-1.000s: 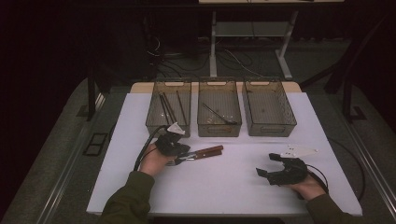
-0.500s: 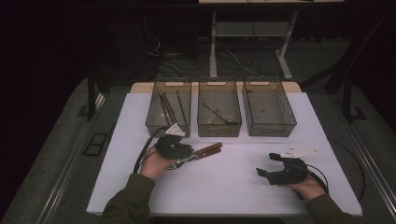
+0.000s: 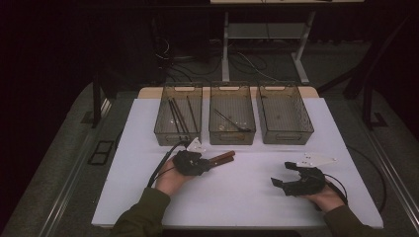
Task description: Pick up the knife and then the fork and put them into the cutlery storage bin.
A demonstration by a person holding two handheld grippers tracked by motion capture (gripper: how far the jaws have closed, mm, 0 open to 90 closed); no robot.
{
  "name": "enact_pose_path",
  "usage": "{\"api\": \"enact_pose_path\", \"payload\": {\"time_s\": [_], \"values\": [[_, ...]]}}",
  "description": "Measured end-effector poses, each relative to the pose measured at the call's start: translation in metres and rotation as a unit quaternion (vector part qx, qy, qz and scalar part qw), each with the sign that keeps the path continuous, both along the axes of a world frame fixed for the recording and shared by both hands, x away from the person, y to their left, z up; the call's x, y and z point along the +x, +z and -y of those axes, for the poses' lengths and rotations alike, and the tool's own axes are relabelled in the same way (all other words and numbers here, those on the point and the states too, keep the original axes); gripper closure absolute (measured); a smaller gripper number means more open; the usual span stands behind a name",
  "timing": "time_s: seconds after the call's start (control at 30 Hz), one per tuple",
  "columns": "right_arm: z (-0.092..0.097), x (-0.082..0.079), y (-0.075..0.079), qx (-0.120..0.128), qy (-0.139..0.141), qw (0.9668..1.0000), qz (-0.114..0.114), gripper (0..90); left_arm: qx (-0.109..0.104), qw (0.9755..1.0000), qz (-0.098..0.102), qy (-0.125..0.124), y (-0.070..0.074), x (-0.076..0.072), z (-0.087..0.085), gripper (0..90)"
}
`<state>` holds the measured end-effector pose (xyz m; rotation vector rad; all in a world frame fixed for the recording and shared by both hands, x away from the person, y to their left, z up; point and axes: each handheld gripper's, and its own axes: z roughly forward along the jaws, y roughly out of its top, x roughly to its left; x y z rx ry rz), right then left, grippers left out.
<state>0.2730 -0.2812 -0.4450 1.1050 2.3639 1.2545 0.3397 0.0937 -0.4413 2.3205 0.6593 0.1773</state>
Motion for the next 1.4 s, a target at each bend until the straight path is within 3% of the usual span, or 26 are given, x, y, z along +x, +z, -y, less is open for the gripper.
{"api": "enact_pose_path", "payload": {"time_s": [0.4,0.73,1.17,1.2,1.4], "values": [[0.0,-0.0001,0.0004,0.001,0.001,1.0,0.0,17.3,0.011,0.9999,0.006,-0.01,-0.0032,-0.0043,0.0021,72.6],[-0.0008,-0.0001,0.0001,0.001,0.002,1.0,0.0,17.3,0.028,0.9987,0.029,-0.032,-0.0029,-0.0075,0.0048,76.4],[-0.0003,0.0001,0.0015,0.008,0.01,0.9999,0.001,17.3,0.015,0.9997,0.0,-0.019,-0.0013,-0.0039,0.0032,77.4],[-0.0004,0.0003,0.0017,0.008,0.011,0.9999,0.001,17.3,0.017,0.9994,0.001,-0.029,-0.0005,-0.0022,0.002,77.4],[-0.0007,0.0017,0.0018,0.019,0.019,0.9996,-0.005,17.3,0.007,0.9994,-0.014,-0.032,0.0046,-0.0054,0.0037,77.4]]}}
